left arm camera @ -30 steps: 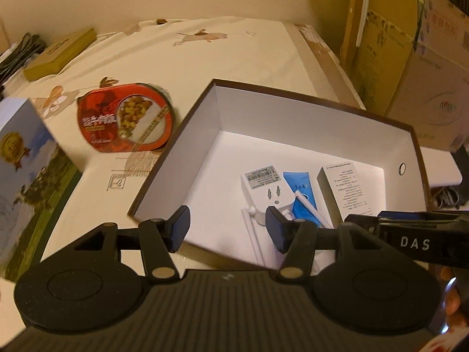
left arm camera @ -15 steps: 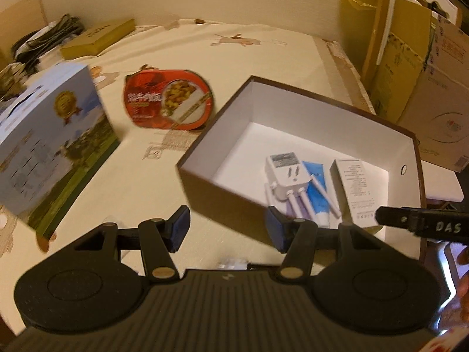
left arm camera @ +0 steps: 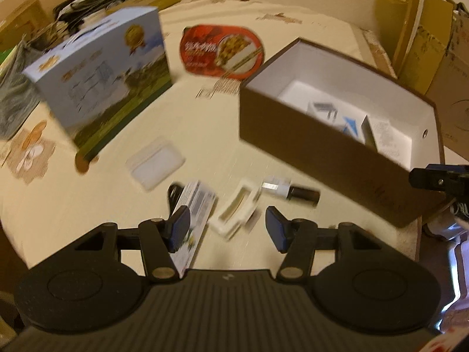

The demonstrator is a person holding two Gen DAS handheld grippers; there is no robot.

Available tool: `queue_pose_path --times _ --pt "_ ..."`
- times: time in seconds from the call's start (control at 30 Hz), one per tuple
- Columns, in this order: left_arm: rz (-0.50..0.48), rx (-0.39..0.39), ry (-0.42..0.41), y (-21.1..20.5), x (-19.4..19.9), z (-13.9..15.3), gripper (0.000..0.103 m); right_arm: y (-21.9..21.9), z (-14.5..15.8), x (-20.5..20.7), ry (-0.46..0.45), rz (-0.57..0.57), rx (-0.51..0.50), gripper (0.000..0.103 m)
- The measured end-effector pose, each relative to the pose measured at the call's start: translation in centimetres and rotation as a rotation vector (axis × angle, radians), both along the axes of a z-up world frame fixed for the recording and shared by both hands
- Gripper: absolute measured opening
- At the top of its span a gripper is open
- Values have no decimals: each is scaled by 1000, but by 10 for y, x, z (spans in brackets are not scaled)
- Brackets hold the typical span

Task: Organize rigid objects
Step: 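Lift both tools away from the shoebox toward the remaining items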

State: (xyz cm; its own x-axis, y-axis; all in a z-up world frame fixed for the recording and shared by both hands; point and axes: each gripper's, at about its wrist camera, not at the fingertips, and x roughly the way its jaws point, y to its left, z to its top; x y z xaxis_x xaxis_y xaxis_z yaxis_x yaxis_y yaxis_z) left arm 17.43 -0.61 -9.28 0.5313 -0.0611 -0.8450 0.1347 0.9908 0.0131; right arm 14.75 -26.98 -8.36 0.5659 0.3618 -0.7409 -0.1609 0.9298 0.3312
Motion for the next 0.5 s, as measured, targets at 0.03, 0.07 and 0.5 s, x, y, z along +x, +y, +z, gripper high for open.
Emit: queue_pose_path --times 0.03,0.07,0.5 --pt "11 -5 7 4 -5 -2 53 5 -3 -2 7 24 1 49" --pt "19 -10 12 7 -8 -3 53 9 -5 -3 17 40 3 49" --pt "79 15 70 28 -34 -32 53 38 -41 -16 109 179 -66 49"
